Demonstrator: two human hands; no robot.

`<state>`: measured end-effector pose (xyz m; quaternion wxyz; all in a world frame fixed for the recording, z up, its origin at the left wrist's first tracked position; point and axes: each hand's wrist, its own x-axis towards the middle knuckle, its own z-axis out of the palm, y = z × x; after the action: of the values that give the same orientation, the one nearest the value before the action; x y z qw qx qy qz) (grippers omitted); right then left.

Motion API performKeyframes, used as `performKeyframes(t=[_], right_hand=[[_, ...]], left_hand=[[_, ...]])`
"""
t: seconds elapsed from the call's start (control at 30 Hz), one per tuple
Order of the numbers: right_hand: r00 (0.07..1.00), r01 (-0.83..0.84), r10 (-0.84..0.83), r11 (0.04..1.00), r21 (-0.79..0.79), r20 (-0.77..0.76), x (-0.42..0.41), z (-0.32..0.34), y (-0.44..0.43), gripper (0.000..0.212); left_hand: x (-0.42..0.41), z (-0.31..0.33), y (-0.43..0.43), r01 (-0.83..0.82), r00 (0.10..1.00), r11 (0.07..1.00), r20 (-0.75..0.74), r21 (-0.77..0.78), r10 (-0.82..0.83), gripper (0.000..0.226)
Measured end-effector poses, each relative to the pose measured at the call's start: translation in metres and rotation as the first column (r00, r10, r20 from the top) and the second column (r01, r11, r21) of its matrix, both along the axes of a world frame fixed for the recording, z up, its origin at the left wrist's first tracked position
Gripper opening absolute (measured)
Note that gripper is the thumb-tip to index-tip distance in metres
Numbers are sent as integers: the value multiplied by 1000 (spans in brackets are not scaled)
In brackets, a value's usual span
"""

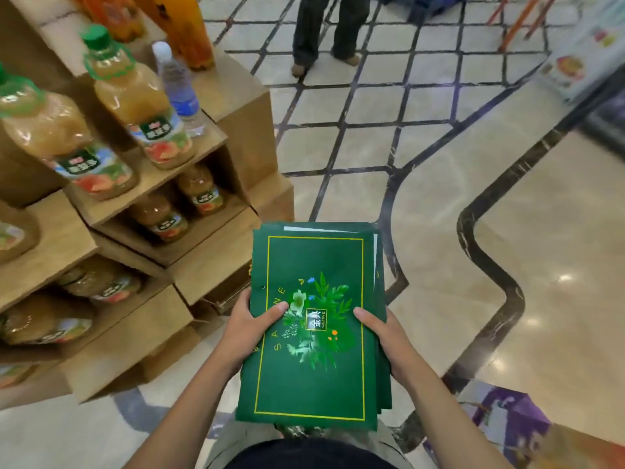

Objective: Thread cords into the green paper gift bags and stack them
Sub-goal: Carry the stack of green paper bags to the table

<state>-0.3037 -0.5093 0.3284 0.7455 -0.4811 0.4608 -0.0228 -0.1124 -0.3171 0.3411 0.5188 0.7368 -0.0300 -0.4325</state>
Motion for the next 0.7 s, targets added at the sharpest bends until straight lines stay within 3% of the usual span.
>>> performKeyframes(t=[0.17, 0.3, 0.5, 0.7], right_hand=[[995, 91, -90, 996, -26, 42, -39, 5, -103, 87], [984, 168, -165, 985, -30, 73, -54, 7, -181, 86], [961, 269, -266, 963, -35, 71, -41, 6, -292, 83], [937, 349, -346, 934, -78, 43, 9, 5, -420, 59]], left_hand=[[-20, 1, -125, 103, 994, 995, 30, -4, -103, 59], [-25, 0, -218, 166, 986, 986, 10, -8, -166, 74], [-9, 3, -353, 263, 958, 965, 123, -12, -260, 49], [56, 2, -496, 329, 935, 943, 155, -55, -318, 50]])
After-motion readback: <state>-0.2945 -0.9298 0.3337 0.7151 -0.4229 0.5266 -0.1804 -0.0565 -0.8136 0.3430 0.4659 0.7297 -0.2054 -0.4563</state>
